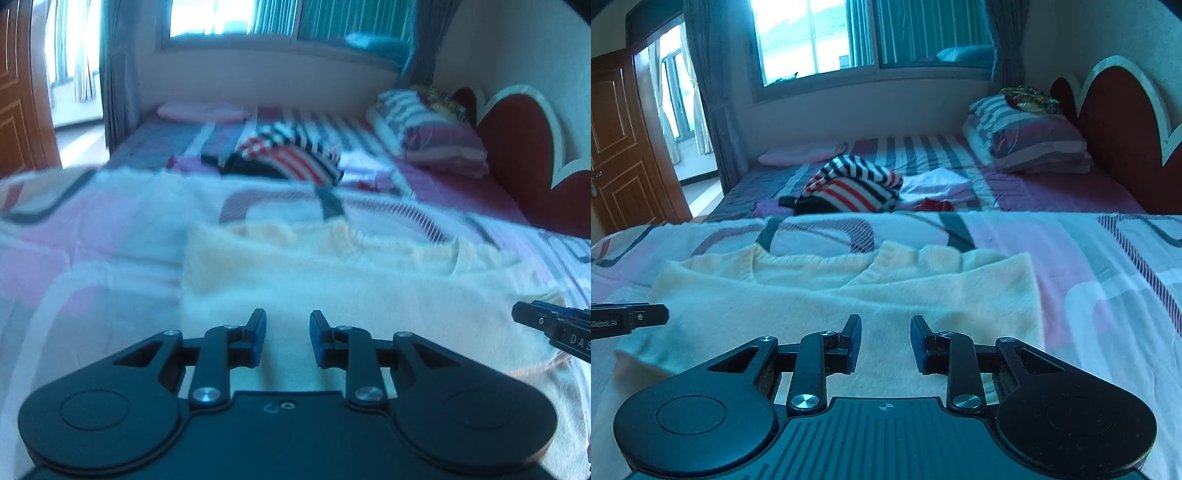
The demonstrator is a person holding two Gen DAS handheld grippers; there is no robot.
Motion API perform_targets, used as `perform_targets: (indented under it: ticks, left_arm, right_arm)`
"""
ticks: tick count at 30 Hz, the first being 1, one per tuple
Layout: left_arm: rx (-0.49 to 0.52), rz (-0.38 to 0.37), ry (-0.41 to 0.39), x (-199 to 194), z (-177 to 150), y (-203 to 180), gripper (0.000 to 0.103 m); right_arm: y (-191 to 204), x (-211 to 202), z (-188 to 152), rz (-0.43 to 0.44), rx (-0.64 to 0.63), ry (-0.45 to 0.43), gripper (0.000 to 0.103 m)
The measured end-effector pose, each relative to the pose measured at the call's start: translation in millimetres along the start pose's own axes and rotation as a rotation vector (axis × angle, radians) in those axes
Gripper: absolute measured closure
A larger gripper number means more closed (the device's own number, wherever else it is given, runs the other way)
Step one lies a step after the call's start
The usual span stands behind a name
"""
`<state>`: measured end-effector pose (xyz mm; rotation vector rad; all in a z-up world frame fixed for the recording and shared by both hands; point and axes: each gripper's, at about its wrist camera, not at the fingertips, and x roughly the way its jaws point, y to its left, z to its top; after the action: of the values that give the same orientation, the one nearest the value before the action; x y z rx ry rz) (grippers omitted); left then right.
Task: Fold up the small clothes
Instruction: 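Lift the hem with both grippers and fold it up toward the collar, then open both grippers and withdraw them from the folded sweater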
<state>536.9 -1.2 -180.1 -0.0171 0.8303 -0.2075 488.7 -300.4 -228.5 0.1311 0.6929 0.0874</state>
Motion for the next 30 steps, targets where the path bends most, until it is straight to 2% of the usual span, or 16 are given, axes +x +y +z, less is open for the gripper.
perform_targets:
  ticks: [4, 7, 11, 18, 23, 27, 30]
  left_arm:
    - [-0.013, 0.011, 0.015, 3.4, -5.7, 8.5, 0.078]
    - [0.002, 0.023, 0.018, 0.1, -5.8, 10.0, 0.079]
    - [-0.026, 0.025, 0.018, -8.6, -7.8, 13.5, 0.079]
    - [0.019, -0.043, -0.009, -42.1, -22.0, -5.7, 0.079]
    - [0.057, -0.113, 0.035, -50.3, -44.3, -30.7, 0.079]
    - [0.113, -0.114, 0.070, -50.2, -69.5, -42.9, 0.079]
    - [0.135, -0.094, 0.058, -52.1, -84.0, -39.3, 0.077]
  right_arm:
    - [-8.6, 9.4, -13.8, -0.060, -0.043, 0.056, 0.074]
    - [-25.0, 7.0, -21.9, -0.092, -0.021, 0.054, 0.074]
    - [-31.6, -2.8, -23.3, -0.099, 0.002, 0.058, 0.074]
    - [-0.5, -35.3, -29.4, 0.010, -0.011, 0.024, 0.074]
    - [32.3, -47.8, -43.9, 0.103, -0.027, 0.038, 0.074]
    - [49.0, -50.6, -63.3, 0.152, -0.040, 0.080, 0.074]
    - [52.1, -52.6, -78.0, 0.127, -0.076, 0.102, 0.074]
